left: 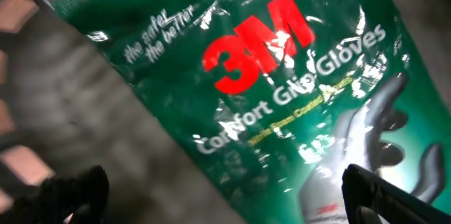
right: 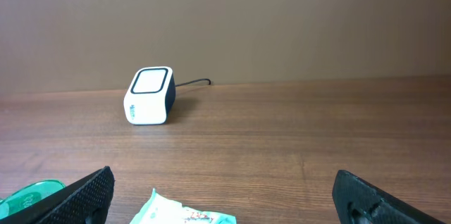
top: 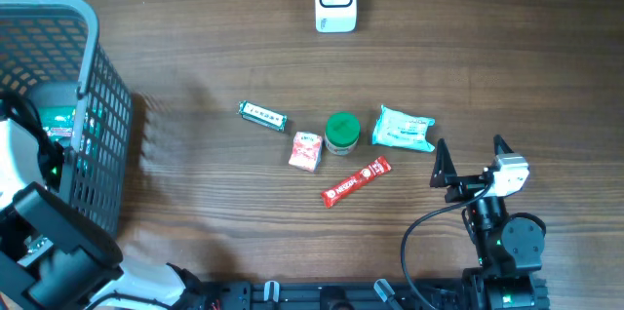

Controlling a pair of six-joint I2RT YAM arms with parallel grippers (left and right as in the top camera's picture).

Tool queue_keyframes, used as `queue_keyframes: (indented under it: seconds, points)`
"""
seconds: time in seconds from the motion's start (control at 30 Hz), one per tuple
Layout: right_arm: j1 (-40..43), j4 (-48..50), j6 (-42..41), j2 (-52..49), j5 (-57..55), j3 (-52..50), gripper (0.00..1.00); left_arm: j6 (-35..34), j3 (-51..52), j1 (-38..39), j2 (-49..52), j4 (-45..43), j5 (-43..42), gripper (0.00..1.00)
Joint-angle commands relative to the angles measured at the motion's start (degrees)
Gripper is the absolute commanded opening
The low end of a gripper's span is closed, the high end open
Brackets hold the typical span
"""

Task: Scan the item barcode
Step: 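Reach the left gripper into the basket and grasp the green 3M glove pack, then lift the glove pack out and drop it left of the jar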

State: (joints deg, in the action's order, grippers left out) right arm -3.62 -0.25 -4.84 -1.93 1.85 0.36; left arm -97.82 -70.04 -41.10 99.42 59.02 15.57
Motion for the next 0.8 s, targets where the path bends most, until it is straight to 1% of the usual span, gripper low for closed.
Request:
queue_keyframes:
  seconds: [0.0, 0.1, 0.23, 0.27, 0.3, 0.33, 0.37, 0.4, 0.47, 0.57, 0.63, 0.67, 0.77]
  points:
    - [-0.3, 0.1, 0.3, 0.3, -0.3, 0.1, 1.00, -6.8, 1.6, -0.3, 1.3, -3.4, 2.3, 1.00]
    - [-0.3, 0.1, 0.3, 0.3, -0.3, 0.1, 1.00, -6.8, 1.6, -0.3, 2.8, -5.9, 2.3, 1.00]
    - [-0.3, 0.1, 0.3, 0.3, -0.3, 0.1, 1.00, -6.8, 1.6, -0.3, 7.5, -8.0, 2.3, 1.00]
    - [-0.3, 0.1, 0.3, 0.3, -0.3, 0.1, 0.99, -5.4, 1.6, -0.3, 9.7, -7.9, 2.3, 0.96]
    - [-0.3, 0.1, 0.3, 0.3, -0.4, 0.1, 1.00, -3.8, 1.6, -0.3, 10.3, -7.8, 2.3, 0.87]
    - [-0.3, 0.1, 0.3, 0.3, -0.3, 0.1, 1.00, 0.3, 1.6, -0.3, 10.7, -7.6, 1.8, 0.33]
    - [-0.3, 0.1, 0.3, 0.3, -0.3, 0.1, 1.00, 1.6, 1.6, -0.3, 10.7, -7.6, 1.6, 0.13]
    - [-0.3, 0.1, 0.3, 0.3, -0.3, 0.1, 1.00, 1.9, 1.6, -0.3, 10.4, -7.5, 1.4, 0.04]
    - [-0.3, 0.1, 0.3, 0.3, -0.4, 0.1, 1.00, 1.9, 1.2, -0.4, 9.2, -7.1, 1.4, 0.04]
    - [-0.3, 0.1, 0.3, 0.3, -0.3, 0.1, 1.00, 6.4, -0.9, -0.4, 4.9, -6.9, 1.4, 0.04]
    - [-0.3, 0.1, 0.3, 0.3, -0.3, 0.1, 1.00, 11.4, -4.1, -0.4, 0.1, -6.8, 1.4, 0.04]
    - [-0.3, 0.1, 0.3, 0.3, -0.3, 0.1, 1.00, 12.9, -5.6, -0.4, -2.2, -6.3, 1.4, 0.04]
    - [-0.3, 0.1, 0.3, 0.3, -0.3, 0.1, 1.00, 14.1, -13.1, -0.5, -11.6, -2.0, 1.4, 0.04]
